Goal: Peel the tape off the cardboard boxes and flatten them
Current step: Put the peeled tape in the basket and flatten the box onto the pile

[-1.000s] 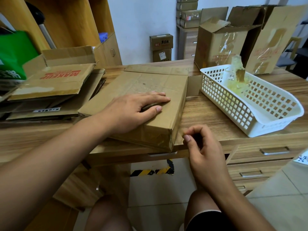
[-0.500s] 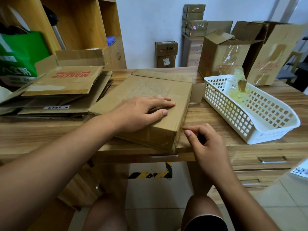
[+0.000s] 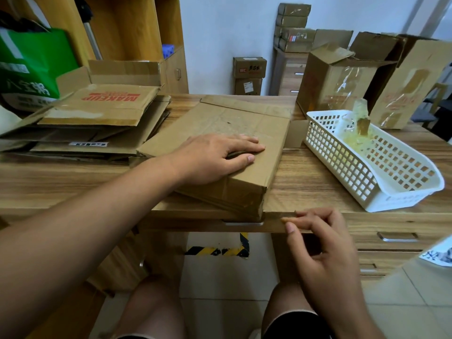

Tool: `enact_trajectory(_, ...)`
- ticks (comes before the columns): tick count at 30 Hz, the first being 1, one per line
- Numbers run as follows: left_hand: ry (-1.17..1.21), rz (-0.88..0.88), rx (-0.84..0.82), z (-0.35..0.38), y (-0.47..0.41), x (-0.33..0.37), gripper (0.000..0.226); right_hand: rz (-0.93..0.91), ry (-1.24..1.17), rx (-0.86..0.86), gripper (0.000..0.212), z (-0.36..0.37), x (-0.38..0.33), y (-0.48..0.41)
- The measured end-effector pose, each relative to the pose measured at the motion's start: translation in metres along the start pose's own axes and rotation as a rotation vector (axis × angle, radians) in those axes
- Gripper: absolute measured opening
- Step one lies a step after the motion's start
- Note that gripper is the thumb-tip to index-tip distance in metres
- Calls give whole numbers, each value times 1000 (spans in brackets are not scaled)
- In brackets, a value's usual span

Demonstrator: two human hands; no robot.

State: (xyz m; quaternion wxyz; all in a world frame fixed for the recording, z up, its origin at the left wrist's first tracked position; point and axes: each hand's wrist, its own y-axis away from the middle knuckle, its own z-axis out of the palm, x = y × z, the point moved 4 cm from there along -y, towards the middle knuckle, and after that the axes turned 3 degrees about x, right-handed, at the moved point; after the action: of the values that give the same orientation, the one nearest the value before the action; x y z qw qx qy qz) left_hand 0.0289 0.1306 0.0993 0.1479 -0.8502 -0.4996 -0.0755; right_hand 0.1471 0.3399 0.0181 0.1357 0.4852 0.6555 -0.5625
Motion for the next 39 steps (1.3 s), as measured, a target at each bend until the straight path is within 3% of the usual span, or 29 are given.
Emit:
enact_trajectory(3, 1, -3, -4, 1, 0, -1, 48, 103, -98, 10, 8, 2, 9, -11)
enact_trajectory(8, -3, 4, 7, 1, -1, -3, 46, 371, -417, -9, 24, 19, 16, -23)
enact_trajectory(17, 7, -8, 4, 2, -1, -4, 46, 356, -574, 86, 23, 28, 6, -22)
enact_trajectory(22, 23, -12, 9, 1, -1, -3, 47, 269, -474, 120, 24, 23, -5, -3)
enact_trajectory(27, 29, -17, 17, 1, -1, -5, 41, -51, -376, 59, 34, 19, -39, 22)
enact_trajectory(34, 46, -25, 20, 3, -1, -4, 48, 126, -403, 61, 30, 9, -29, 4)
enact_trajectory(39, 42, -30, 38, 2, -2, -3, 52, 82, -128, -73, 54, 19, -24, -6)
